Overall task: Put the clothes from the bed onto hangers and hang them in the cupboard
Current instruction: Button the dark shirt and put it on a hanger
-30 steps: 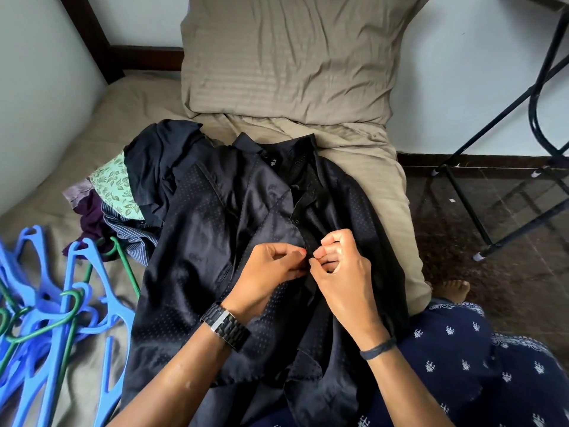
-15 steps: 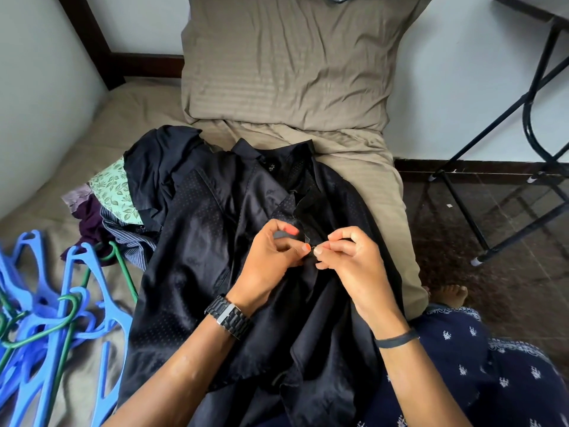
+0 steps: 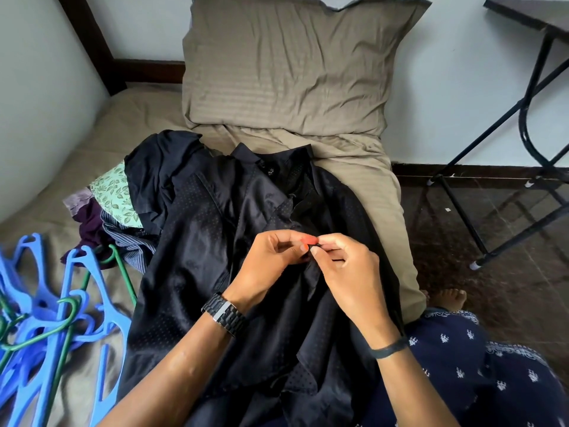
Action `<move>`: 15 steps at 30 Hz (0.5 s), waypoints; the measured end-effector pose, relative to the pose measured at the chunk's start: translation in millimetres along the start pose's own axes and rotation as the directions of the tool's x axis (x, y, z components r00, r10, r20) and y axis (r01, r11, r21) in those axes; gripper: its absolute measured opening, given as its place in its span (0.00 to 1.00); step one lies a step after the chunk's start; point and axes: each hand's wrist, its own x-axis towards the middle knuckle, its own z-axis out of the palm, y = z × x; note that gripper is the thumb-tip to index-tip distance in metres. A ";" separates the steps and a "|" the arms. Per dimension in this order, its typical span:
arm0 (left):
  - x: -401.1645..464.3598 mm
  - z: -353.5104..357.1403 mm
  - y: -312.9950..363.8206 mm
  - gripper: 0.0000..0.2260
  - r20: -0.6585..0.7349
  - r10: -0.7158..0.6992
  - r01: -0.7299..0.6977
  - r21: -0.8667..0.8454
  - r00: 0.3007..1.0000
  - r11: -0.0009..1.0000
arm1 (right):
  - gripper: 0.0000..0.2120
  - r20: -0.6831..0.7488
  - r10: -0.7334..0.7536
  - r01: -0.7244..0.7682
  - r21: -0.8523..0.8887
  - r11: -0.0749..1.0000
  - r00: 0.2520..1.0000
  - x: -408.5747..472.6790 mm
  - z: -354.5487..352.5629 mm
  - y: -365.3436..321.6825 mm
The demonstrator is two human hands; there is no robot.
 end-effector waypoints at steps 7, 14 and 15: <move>-14.2 -3.3 -9.9 0.14 0.044 -0.054 0.056 -0.033 0.998 0.998 | 0.04 0.159 0.230 -0.274 0.369 0.888 0.960 1.7 -7.3 7.5; -20.5 -4.5 -19.7 0.25 0.076 -0.023 0.021 0.030 0.997 0.999 | 0.15 0.129 0.187 -0.203 0.123 0.972 0.974 -4.8 0.7 19.1; -20.8 -4.8 -21.6 0.26 0.074 -0.018 0.013 0.066 0.997 0.998 | 0.15 0.135 0.196 -0.214 0.132 0.968 0.971 -3.2 -1.1 20.3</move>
